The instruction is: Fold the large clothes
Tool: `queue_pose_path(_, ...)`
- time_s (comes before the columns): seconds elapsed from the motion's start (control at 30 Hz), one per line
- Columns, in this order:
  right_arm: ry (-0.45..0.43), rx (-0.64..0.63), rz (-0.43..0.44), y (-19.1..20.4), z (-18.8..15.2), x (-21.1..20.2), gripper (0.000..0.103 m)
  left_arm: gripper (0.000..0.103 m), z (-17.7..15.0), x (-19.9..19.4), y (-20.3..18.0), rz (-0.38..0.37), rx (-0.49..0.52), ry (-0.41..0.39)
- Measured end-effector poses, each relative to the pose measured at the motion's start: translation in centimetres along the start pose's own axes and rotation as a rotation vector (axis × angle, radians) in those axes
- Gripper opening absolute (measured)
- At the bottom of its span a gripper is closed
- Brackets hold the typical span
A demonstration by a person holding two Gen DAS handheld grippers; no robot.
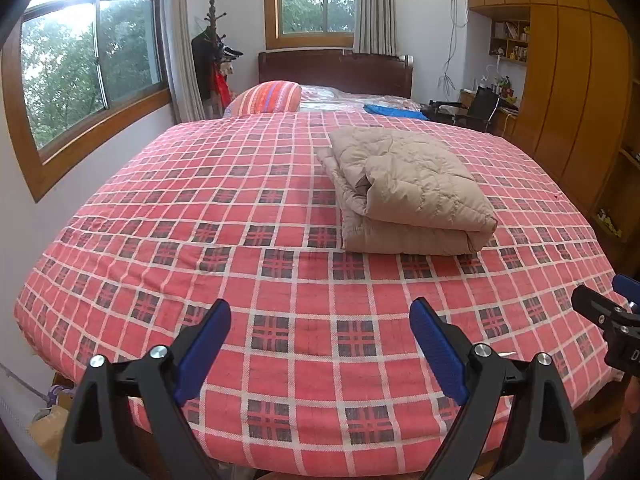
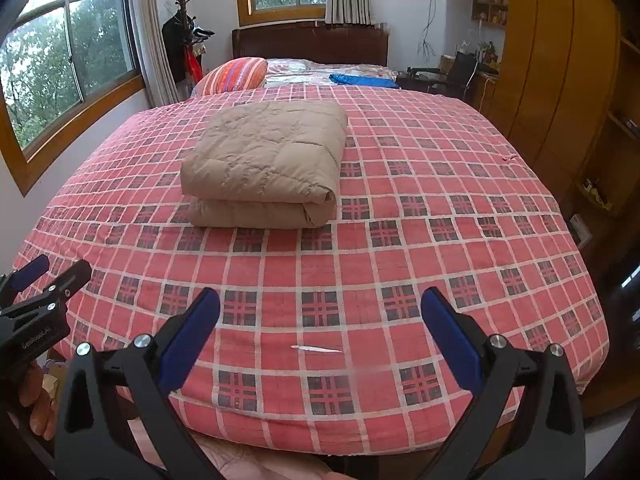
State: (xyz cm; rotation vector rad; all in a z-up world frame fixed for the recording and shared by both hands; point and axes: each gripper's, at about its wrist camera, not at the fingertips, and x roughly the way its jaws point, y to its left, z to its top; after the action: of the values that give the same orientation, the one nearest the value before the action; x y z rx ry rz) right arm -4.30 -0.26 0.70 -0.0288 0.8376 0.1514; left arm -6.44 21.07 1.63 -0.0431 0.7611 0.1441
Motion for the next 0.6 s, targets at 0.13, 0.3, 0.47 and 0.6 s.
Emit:
queue_pose_path(0.13,0.004,-0.001,0.001,0.1,-0.1,0.04,0.1,0.091,-0.06,-0.13,-0.03,0.0,0.002,-0.003)
queue_pose_path(0.3,0.01,-0.003,0.009,0.09,-0.26,0.21,0.1,0.091,-0.07,-0.08,-0.05,0.0,0.001,-0.001)
queue_pose_path(0.47,0.016,0.008,0.019,-0.16,-0.27,0.36,0.1,0.092,-0.18,-0.27,-0.23,-0.004,0.002,0.002)
queue_pose_path(0.6,0.029,0.012,0.011,-0.21,-0.33,0.62,0.1,0.092,-0.16,-0.23,-0.22,-0.005,0.003,0.006)
